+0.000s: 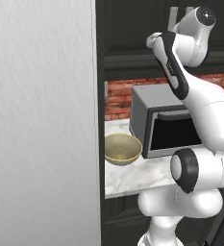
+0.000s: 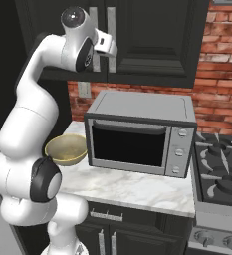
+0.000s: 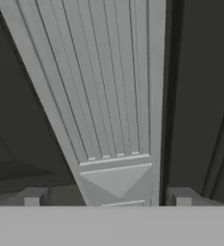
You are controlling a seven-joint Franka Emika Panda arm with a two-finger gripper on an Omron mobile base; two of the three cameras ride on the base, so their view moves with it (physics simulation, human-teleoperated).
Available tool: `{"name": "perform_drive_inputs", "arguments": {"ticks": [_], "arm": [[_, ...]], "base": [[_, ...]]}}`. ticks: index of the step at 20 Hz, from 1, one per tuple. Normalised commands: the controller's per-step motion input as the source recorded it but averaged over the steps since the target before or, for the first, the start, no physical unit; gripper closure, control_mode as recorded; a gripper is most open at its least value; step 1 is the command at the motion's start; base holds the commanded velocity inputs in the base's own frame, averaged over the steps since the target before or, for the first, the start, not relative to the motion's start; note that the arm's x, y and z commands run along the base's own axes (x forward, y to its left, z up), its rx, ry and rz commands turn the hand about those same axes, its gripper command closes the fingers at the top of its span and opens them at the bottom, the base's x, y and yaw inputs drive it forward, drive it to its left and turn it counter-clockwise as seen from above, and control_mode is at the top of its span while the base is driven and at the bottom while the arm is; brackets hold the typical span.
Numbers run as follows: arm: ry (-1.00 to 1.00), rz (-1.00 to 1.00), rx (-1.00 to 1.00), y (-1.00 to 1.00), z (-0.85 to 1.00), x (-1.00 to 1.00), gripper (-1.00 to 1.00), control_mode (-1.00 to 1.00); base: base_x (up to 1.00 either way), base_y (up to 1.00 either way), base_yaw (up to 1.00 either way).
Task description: Open the cabinet and setup a tea strainer by placing it in the bowl upright.
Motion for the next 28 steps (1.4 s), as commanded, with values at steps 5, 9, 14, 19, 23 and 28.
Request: {"name": "perform_drive_inputs", "arguments": {"ticks": [5,9,14,19,23,28], "arm": [[-0.03,0.0,0.0,0.0,0.0,0.02,1.0,-1.0],[-0.03,0.0,0.0,0.0,0.0,0.03,1.0,-1.0],[0.0,0.0,0.0,0.0,0.0,0.03,1.0,-1.0],[0.0,0.0,0.0,0.01,0.02,-0.02,1.0,-1.0],[0.0,-0.04,-0.04,0.14,0.19,-0.38,1.0,-1.0],[0.0,-0.16,-0.05,0.09,0.37,-0.7,1.0,-1.0]], "base": [[0.0,0.0,0.0],[0.0,0.0,0.0],[0.0,0.0,0.0],[0.0,0.0,0.0],[0.0,0.0,0.0],[0.0,0.0,0.0]]}}
